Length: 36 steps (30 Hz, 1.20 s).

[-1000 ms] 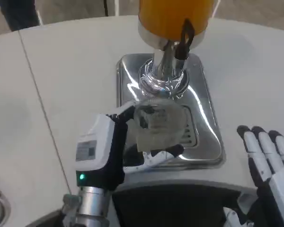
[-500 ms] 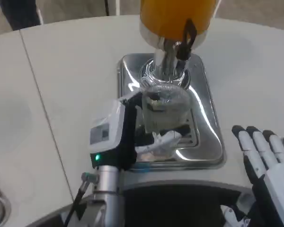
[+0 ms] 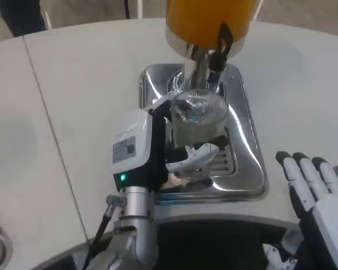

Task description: Grasp the cup under the faucet to collect the drink, then remove the cup.

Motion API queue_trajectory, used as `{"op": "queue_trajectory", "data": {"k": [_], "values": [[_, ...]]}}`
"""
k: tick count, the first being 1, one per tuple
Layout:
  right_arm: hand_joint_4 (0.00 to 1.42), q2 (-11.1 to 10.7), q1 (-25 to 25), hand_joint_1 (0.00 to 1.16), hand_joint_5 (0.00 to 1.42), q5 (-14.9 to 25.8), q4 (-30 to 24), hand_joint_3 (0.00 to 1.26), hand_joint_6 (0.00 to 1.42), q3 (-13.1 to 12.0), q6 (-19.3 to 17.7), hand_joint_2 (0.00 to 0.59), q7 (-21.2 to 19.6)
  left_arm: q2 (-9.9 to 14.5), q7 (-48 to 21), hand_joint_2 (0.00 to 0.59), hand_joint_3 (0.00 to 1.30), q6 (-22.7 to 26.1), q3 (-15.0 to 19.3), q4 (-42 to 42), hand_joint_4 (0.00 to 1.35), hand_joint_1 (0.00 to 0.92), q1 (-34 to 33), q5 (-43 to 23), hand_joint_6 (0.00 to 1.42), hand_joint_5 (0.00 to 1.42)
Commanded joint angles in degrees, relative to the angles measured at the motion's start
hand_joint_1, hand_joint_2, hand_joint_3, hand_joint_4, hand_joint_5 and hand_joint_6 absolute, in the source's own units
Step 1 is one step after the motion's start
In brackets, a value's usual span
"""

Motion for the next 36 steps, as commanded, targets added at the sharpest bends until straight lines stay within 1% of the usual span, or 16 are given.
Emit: {"op": "queue_trajectory", "data": {"k": [1,2,4,5,7,9,12,14,17,22,23,26,30,32,34,36], "values": [[0.00,0.2,-1.4,0.48,0.00,-0.3,1.3,0.00,0.00,0.1,0.6,0.503,0.4,-0.5,-0.2,0.117,0.95,1.0,-1.2,2.5,1.02,0.516,-0.8,-0.7,1.38,1.28],[0.00,0.2,-1.7,0.48,0.00,-0.1,1.5,0.00,0.00,0.0,0.7,0.502,0.5,-0.5,-0.4,0.113,0.85,1.1,-1.2,2.9,0.94,0.494,-0.9,-0.9,1.34,1.22],[0.00,0.1,-2.0,0.48,0.00,0.0,1.9,0.00,0.00,-0.1,0.7,0.502,0.3,-0.3,-1.8,0.109,0.63,0.9,-1.3,3.7,0.71,0.453,-1.5,-1.5,1.24,1.08],[0.00,0.0,-2.1,0.48,0.00,-0.1,2.2,0.00,0.00,-0.1,0.8,0.502,0.2,-0.1,-2.3,0.107,0.56,0.7,-1.4,4.0,0.64,0.439,-1.7,-1.9,1.20,1.03],[0.00,0.0,-2.3,0.48,0.00,0.1,2.6,0.00,0.00,0.0,0.9,0.501,0.2,0.3,-2.7,0.106,0.42,0.2,-1.6,4.5,0.49,0.407,-2.0,-2.5,1.05,0.90],[0.00,-0.1,-2.9,0.48,0.00,0.1,3.1,0.00,0.01,0.1,1.0,0.507,0.6,0.7,-2.9,0.099,0.35,-0.4,-1.8,4.8,0.41,0.388,-2.0,-2.9,0.99,0.85],[0.00,0.1,-4.2,0.47,0.00,0.3,3.9,0.00,0.01,-0.1,1.5,0.510,0.1,1.5,-3.0,0.086,0.27,-1.2,-2.2,4.9,0.35,0.372,-1.9,-3.0,0.90,0.79],[0.00,0.2,-5.2,0.47,0.00,0.5,4.6,0.00,0.01,0.0,1.7,0.510,0.1,2.3,-3.8,0.083,0.21,-2.0,-2.5,4.7,0.31,0.366,-1.6,-3.0,0.82,0.77],[0.00,0.2,-6.0,0.47,0.00,0.8,5.2,0.00,0.01,0.2,2.0,0.510,-0.4,3.2,-4.4,0.075,0.17,-2.9,-2.8,4.1,0.28,0.370,-1.1,-2.9,0.72,0.73],[0.00,0.5,-7.3,0.47,0.00,1.4,6.2,0.00,0.01,0.8,2.4,0.511,-1.2,6.1,-5.4,0.064,0.15,-4.6,-2.9,0.1,0.24,0.367,1.6,-2.9,0.62,0.66],[0.00,0.8,-7.7,0.47,0.00,1.5,6.5,0.00,0.01,0.9,2.8,0.511,-1.1,6.7,-6.0,0.055,0.14,-4.9,-2.7,-1.1,0.21,0.345,2.3,-3.2,0.57,0.61],[0.00,1.2,-8.7,0.47,0.00,1.6,7.6,0.00,0.02,1.7,3.2,0.511,-2.0,10.0,-8.9,0.040,0.09,-6.8,-3.3,-6.8,0.15,0.278,5.3,-2.4,0.46,0.53],[0.00,1.5,-9.3,0.47,0.00,2.3,8.6,0.00,0.02,2.1,3.7,0.511,-3.3,12.1,-12.3,0.030,0.04,-6.2,-2.6,-12.5,0.07,0.226,8.1,-2.7,0.36,0.44],[0.00,1.8,-9.4,0.47,0.00,2.5,8.6,0.00,0.02,2.3,4.1,0.511,-3.7,13.2,-13.9,0.016,0.00,-5.4,-2.1,-14.9,0.01,0.168,9.1,-2.7,0.29,0.38],[0.00,2.2,-9.4,0.47,0.00,2.5,8.9,0.00,0.02,2.6,4.6,0.511,-4.4,14.7,-15.4,0.002,0.00,-4.4,-0.5,-17.9,0.00,0.112,10.7,-3.4,0.23,0.32],[0.00,2.6,-9.1,0.47,0.00,3.0,9.3,0.00,0.02,3.1,4.8,0.498,-5.5,16.1,-17.1,0.000,0.00,-3.7,1.7,-20.5,0.00,0.082,12.2,-4.9,0.19,0.25]]}}
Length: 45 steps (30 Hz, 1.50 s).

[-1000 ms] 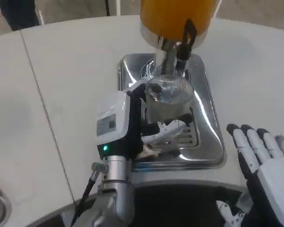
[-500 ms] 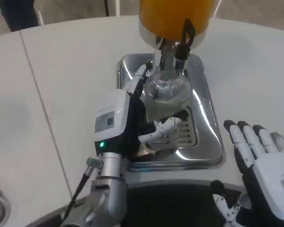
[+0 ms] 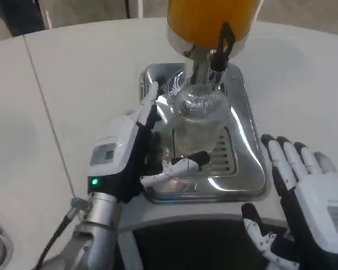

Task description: Grasp the cup under the faucet to collect the drink, then remove the cup.

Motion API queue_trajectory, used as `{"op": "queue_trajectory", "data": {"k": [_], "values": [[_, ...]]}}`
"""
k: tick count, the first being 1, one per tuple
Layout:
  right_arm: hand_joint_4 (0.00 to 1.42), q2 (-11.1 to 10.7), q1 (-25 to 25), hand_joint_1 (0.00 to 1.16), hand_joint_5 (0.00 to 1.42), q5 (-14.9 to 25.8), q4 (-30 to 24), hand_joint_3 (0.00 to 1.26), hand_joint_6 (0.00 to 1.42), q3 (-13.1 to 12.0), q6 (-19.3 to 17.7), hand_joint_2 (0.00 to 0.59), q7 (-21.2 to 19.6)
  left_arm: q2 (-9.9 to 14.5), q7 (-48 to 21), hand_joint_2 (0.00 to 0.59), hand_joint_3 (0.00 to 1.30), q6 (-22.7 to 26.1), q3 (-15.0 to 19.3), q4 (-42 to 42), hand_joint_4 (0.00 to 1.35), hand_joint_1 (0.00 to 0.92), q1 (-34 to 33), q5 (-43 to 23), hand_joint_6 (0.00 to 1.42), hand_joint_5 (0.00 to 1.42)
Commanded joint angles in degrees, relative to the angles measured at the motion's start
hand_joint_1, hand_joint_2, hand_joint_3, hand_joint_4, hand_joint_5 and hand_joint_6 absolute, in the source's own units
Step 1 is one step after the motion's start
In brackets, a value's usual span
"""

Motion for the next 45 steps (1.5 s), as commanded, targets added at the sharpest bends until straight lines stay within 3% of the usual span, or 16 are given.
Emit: {"op": "queue_trajectory", "data": {"k": [1,8,11,17,21,26,30,36,45], "values": [[0.00,0.4,0.6,0.47,0.00,0.6,1.3,0.00,0.02,0.7,1.1,0.496,-2.4,2.7,-3.8,0.000,0.00,1.9,3.8,-5.7,0.00,0.070,3.6,-2.6,0.17,0.23],[0.00,2.0,-1.6,0.47,0.00,2.6,0.0,0.00,0.02,2.1,1.9,0.494,-3.5,6.2,-10.9,0.000,0.00,1.9,10.7,-15.0,0.00,0.000,8.4,-9.0,0.05,0.07],[0.00,3.7,-0.9,0.47,0.00,4.7,-3.1,0.00,0.02,2.3,2.2,0.494,-4.6,6.6,-16.7,0.000,0.00,-1.0,14.5,-20.3,0.00,0.000,13.4,-17.0,0.01,0.02],[0.00,4.4,-1.6,0.47,0.00,8.7,-3.4,0.00,0.02,0.8,2.8,0.493,-5.9,5.4,-24.1,0.023,0.00,-2.7,19.3,-29.5,0.00,0.000,23.1,-26.6,0.00,0.00],[0.00,4.8,-4.4,0.47,0.00,11.6,-3.4,0.00,0.02,-0.9,4.0,0.493,-6.1,2.7,-27.7,0.054,0.00,-1.3,21.2,-35.7,0.00,0.000,29.3,-31.9,0.00,0.00],[0.00,5.4,-13.7,0.47,0.00,18.0,0.4,0.00,0.02,-3.9,8.9,0.493,-4.5,-1.1,-30.7,0.071,0.00,1.0,21.1,-43.0,0.00,0.000,37.4,-34.1,0.00,0.02],[0.00,5.8,-20.3,0.47,0.00,21.6,2.6,0.00,0.03,-4.8,13.1,0.492,-3.3,-3.0,-32.1,0.081,0.00,1.5,20.2,-45.2,0.00,0.000,40.8,-32.8,0.01,0.03],[0.00,5.6,-27.4,0.47,0.00,24.9,4.8,0.00,0.03,-3.5,15.9,0.494,-3.6,-3.8,-33.9,0.093,0.00,1.5,20.3,-46.1,0.00,0.000,42.5,-31.8,0.02,0.04],[0.00,5.5,-28.2,0.46,0.00,29.9,6.7,0.00,0.03,0.8,13.9,0.501,-7.4,-4.0,-34.3,0.099,0.00,1.4,21.5,-46.5,0.00,0.000,42.6,-31.5,0.02,0.05]]}}
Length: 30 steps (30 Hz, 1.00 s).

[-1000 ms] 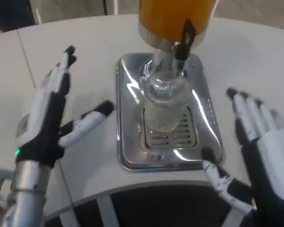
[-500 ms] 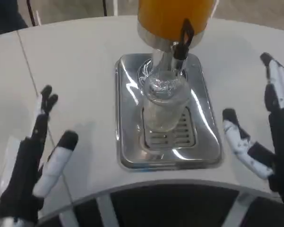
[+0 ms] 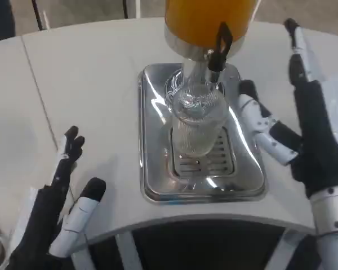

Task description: Grasp the cup under the faucet to collect the drink, then remove the cup.

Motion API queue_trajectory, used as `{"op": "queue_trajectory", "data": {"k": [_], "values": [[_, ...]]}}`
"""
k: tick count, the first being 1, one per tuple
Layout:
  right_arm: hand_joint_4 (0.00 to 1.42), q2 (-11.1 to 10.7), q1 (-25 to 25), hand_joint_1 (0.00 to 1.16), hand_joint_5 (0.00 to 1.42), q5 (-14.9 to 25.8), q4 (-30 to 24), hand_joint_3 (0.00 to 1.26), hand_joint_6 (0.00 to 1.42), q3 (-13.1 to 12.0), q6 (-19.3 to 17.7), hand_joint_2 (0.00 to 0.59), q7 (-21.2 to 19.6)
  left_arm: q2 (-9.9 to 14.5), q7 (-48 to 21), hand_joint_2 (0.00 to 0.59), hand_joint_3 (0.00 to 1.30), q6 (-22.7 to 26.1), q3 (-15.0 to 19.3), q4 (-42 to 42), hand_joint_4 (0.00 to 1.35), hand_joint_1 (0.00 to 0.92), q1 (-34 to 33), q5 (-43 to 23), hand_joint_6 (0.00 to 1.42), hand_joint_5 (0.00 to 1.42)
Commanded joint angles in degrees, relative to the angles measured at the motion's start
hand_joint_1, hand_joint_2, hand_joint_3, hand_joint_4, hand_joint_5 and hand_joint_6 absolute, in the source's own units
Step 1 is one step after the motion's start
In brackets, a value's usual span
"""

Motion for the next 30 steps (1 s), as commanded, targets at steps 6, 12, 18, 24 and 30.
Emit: {"op": "queue_trajectory", "data": {"k": [6,12,18,24,30], "values": [[0.00,-1.1,-2.2,0.46,0.00,3.3,1.7,0.00,0.03,0.7,-0.8,0.499,-1.7,1.2,-0.2,0.129,0.00,-1.8,0.4,-1.4,0.00,0.000,1.5,5.8,0.01,0.04],[0.00,-2.8,-4.9,0.45,0.00,5.4,3.6,0.00,0.03,-0.9,-1.0,0.497,-2.2,5.6,2.4,0.137,0.00,-5.1,2.5,-2.0,0.00,0.000,1.7,17.5,0.00,0.00],[0.00,-4.3,-9.4,0.45,0.00,10.8,8.1,0.00,0.03,-2.3,-2.4,0.496,-1.4,10.9,6.4,0.140,0.00,-7.9,4.1,-2.0,0.00,0.000,2.4,28.9,0.00,0.00],[0.00,-5.2,-13.6,0.44,0.00,13.3,11.0,0.00,0.03,-1.3,-2.9,0.490,-1.7,13.5,10.3,0.140,0.00,-8.4,3.8,-2.5,0.00,0.000,3.9,36.5,0.00,0.00],[0.00,-4.1,-16.3,0.44,0.00,14.8,12.1,0.00,0.03,0.7,-2.5,0.489,-1.8,14.1,12.0,0.140,0.00,-8.2,2.9,-2.4,0.00,0.000,5.1,38.8,0.00,0.00]]}}
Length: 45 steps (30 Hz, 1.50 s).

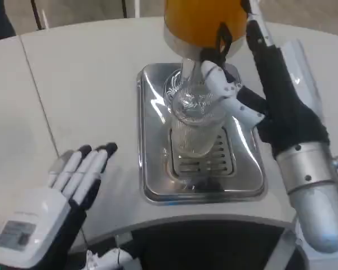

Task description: Grasp the cup under the faucet to collect the drink, then remove the cup.

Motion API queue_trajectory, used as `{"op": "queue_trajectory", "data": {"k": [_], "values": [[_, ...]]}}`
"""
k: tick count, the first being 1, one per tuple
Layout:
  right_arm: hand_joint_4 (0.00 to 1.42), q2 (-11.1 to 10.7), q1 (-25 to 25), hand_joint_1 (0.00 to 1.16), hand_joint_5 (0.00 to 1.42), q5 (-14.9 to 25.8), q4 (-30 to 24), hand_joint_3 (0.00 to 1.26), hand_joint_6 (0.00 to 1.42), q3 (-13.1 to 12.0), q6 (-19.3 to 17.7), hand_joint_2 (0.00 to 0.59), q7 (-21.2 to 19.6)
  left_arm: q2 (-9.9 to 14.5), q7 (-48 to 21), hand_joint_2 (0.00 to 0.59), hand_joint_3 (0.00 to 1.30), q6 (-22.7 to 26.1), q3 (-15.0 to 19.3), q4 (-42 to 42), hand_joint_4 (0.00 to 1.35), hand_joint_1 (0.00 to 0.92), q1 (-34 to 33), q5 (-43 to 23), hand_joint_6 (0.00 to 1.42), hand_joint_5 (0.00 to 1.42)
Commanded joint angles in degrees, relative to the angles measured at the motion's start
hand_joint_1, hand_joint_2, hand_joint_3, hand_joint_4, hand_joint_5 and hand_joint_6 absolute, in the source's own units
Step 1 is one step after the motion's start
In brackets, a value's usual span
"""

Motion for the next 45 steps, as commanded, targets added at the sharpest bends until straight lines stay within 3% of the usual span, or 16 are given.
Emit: {"op": "queue_trajectory", "data": {"k": [1,7,11,18,25,33,39,42,45], "values": [[0.00,0.5,-1.6,0.44,0.00,1.1,0.5,0.00,0.03,1.3,-0.8,0.488,-0.5,0.5,1.6,0.139,0.00,-0.7,-0.8,-0.3,0.00,0.000,1.4,0.9,0.00,0.00],[0.00,1.2,-1.0,0.44,0.00,2.7,1.7,0.00,0.03,2.6,-1.2,0.488,-1.1,0.6,2.8,0.139,0.00,-0.4,-1.1,-0.1,0.00,0.000,1.7,1.7,0.00,0.00],[0.00,1.5,-0.4,0.43,0.00,2.3,1.8,0.00,0.03,4.9,-1.5,0.488,-1.7,0.7,3.6,0.138,0.00,-0.4,-1.0,0.2,0.00,0.000,2.1,2.3,0.00,0.00],[0.00,1.3,0.8,0.43,0.00,2.0,1.6,0.00,0.03,6.4,-0.9,0.488,-2.4,0.5,4.3,0.131,0.00,-0.2,-0.7,0.5,0.00,0.000,2.4,1.9,0.00,0.00],[0.00,1.3,2.3,0.43,0.00,2.8,1.8,0.00,0.03,7.3,-1.1,0.488,-2.2,0.3,4.5,0.125,0.00,-0.2,-0.9,0.3,0.00,0.000,3.0,2.0,0.00,0.00],[0.00,0.4,0.3,0.43,0.00,3.0,3.2,0.00,0.03,7.1,-1.3,0.491,-1.8,0.0,4.4,0.120,0.00,0.2,-1.2,-0.2,0.00,0.000,3.4,2.0,0.00,0.00],[0.00,-0.9,-1.2,0.42,0.00,-0.6,2.1,0.00,0.03,9.0,1.2,0.494,0.8,-0.1,3.8,0.113,0.00,1.1,-1.4,-0.7,0.00,0.000,3.6,2.0,0.00,0.00],[0.00,-2.0,-3.8,0.39,0.00,-0.3,2.5,0.00,0.03,9.1,5.1,0.481,6.0,-0.1,3.9,0.111,0.00,1.3,-1.4,-0.8,0.00,0.000,3.9,1.9,0.00,0.00],[0.00,-4.1,-5.2,0.31,0.00,-2.4,2.0,0.00,0.03,10.7,5.3,0.472,8.6,-0.2,4.0,0.108,0.00,1.4,-1.4,-1.0,0.00,0.000,4.3,2.0,0.00,0.00]]}}
